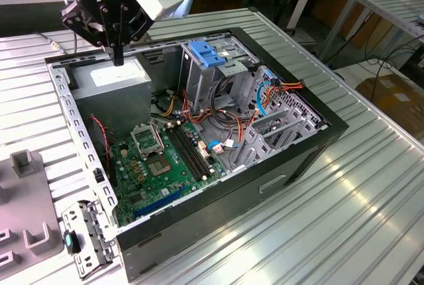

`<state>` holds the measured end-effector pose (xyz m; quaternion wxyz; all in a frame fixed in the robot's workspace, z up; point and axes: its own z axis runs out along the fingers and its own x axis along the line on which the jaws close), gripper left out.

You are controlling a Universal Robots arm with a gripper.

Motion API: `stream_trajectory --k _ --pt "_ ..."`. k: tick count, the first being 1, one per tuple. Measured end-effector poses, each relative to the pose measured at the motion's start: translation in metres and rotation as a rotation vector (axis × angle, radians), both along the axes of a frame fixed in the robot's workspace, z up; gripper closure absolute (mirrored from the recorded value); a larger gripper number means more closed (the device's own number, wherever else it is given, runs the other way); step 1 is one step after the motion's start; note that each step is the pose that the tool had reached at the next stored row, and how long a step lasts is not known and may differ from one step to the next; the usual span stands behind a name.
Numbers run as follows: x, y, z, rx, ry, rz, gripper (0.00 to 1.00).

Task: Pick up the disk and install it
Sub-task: 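Reach for the disk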

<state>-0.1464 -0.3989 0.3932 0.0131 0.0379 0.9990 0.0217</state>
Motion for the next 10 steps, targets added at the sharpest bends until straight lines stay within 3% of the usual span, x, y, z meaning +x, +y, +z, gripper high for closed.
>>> stream_trajectory --k 10 --pt "-0.0046 0.0 0.0 0.0 0.0 0.0 0.89"
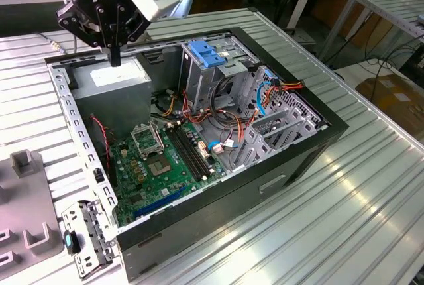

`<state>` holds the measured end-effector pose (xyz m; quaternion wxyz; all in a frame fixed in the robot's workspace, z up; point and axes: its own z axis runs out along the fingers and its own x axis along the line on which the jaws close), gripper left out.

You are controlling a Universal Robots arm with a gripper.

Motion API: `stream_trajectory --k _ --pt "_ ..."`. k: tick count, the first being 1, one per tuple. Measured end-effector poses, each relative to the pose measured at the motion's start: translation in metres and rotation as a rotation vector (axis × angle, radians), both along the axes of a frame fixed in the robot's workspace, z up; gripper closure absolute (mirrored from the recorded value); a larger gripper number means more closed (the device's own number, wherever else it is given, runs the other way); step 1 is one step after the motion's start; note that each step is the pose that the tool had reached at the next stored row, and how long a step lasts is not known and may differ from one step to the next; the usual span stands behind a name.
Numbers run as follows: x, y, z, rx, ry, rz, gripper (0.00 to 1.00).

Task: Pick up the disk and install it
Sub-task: 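Reach for the disk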

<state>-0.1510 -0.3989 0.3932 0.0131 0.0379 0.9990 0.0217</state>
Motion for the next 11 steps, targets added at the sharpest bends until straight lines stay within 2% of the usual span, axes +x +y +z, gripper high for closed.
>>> stream_trajectory --k 11 --pt "-0.0044 0.0 0.0 0.0 0.0 0.0 0.89"
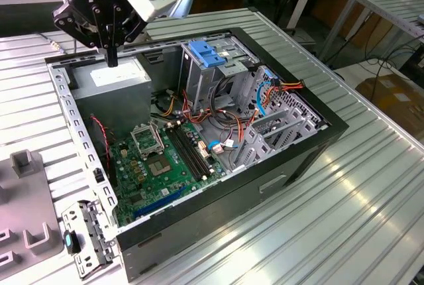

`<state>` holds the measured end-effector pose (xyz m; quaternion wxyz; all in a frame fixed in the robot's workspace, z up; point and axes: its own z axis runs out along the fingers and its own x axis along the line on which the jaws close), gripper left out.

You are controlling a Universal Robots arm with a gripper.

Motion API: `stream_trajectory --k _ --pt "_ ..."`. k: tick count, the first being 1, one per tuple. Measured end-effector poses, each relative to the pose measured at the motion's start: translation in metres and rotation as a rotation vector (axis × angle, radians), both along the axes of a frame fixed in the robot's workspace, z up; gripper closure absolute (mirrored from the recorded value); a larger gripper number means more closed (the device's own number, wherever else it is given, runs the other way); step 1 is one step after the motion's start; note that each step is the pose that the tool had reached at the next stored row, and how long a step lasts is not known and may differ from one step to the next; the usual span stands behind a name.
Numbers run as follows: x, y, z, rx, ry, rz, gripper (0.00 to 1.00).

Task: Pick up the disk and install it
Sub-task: 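Reach for the disk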

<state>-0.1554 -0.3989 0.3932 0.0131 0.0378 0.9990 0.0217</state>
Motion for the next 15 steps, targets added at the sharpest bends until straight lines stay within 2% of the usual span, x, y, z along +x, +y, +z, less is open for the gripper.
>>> stream_trajectory --k 15 --pt "-0.0041 0.0 -0.0001 0.0001 0.0 0.0 0.89"
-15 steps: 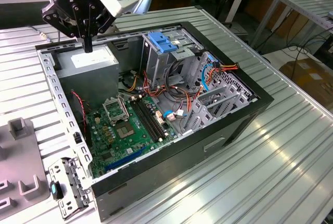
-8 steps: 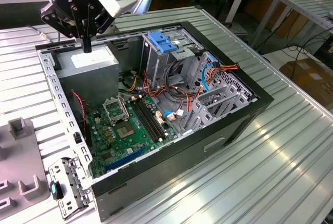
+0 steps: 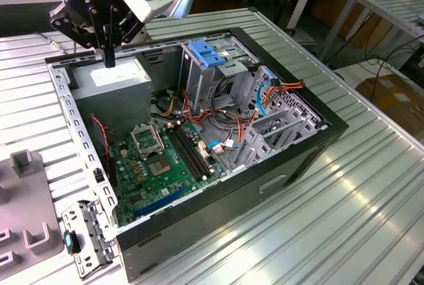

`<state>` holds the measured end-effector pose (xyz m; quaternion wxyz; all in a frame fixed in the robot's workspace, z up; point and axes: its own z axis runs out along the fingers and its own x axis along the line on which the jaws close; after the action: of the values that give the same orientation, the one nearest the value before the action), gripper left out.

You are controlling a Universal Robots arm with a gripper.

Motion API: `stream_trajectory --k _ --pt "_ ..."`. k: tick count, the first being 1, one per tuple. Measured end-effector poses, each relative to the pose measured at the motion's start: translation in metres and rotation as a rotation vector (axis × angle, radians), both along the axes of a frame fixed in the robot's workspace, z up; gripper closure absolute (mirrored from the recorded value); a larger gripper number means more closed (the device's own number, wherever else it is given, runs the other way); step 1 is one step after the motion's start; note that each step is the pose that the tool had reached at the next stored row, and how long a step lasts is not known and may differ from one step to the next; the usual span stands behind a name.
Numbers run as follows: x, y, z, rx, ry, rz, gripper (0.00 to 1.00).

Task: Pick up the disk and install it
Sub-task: 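Reach for the disk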

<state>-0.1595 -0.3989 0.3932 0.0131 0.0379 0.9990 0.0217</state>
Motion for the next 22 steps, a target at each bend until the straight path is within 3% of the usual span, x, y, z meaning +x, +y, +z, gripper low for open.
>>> stream_trajectory --k 22 --pt "-0.0066 0.0 -0.0001 0.0 0.0 0.0 0.89"
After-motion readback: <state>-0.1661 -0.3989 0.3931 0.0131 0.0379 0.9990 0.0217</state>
